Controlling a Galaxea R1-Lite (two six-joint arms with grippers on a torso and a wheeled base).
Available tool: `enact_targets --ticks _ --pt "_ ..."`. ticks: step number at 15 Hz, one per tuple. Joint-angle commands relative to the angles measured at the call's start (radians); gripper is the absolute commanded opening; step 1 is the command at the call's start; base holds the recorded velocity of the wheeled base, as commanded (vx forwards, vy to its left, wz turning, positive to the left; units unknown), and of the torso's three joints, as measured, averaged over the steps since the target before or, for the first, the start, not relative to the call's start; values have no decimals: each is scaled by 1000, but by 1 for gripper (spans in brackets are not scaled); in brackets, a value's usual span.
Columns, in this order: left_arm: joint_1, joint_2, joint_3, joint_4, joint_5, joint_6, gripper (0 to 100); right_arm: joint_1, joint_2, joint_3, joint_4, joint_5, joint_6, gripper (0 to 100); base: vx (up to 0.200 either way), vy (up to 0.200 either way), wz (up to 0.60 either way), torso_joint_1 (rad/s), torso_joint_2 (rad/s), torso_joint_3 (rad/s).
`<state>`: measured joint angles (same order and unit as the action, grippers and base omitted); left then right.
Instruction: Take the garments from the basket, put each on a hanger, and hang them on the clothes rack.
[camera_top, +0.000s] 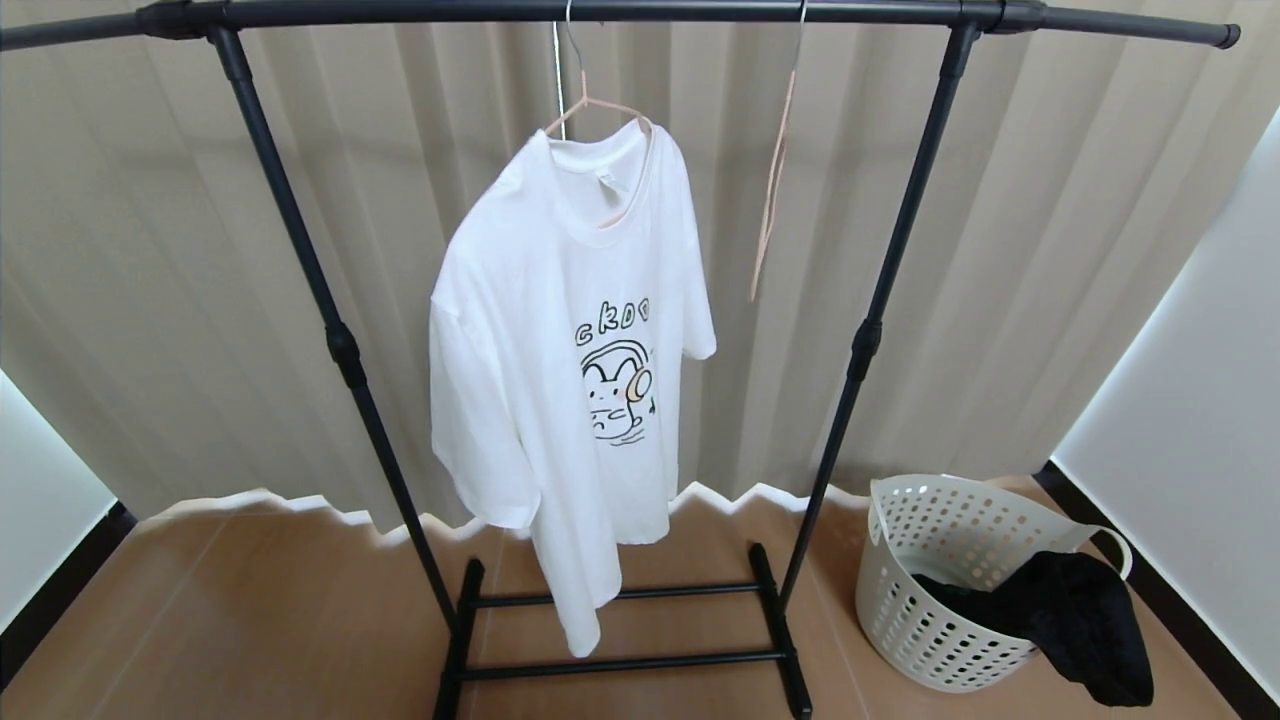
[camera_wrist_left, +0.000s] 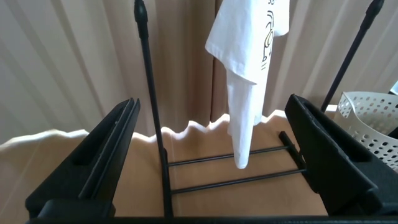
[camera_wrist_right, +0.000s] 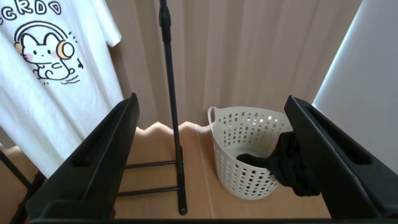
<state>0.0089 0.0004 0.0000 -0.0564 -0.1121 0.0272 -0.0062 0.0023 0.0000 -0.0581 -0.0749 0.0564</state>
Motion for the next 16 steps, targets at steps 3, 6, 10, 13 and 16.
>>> enact_targets --ticks 3,6,10,13,16 --pt "0 1 0 0 0 0 100 0 1 0 0 0 0 100 0 0 0 -137 486 351" --pt "0 1 0 0 0 2 100 0 1 0 0 1 0 100 0 0 0 -111 465 357" --pt "0 1 0 0 0 2 100 0 1 0 0 0 0 100 0 0 0 -67 414 344" --pt "0 1 0 0 0 2 100 0 1 0 0 1 -1 100 0 0 -200 -14 115 95" --pt "0 1 0 0 0 0 100 0 1 0 0 0 0 100 0 0 -600 -2 19 15"
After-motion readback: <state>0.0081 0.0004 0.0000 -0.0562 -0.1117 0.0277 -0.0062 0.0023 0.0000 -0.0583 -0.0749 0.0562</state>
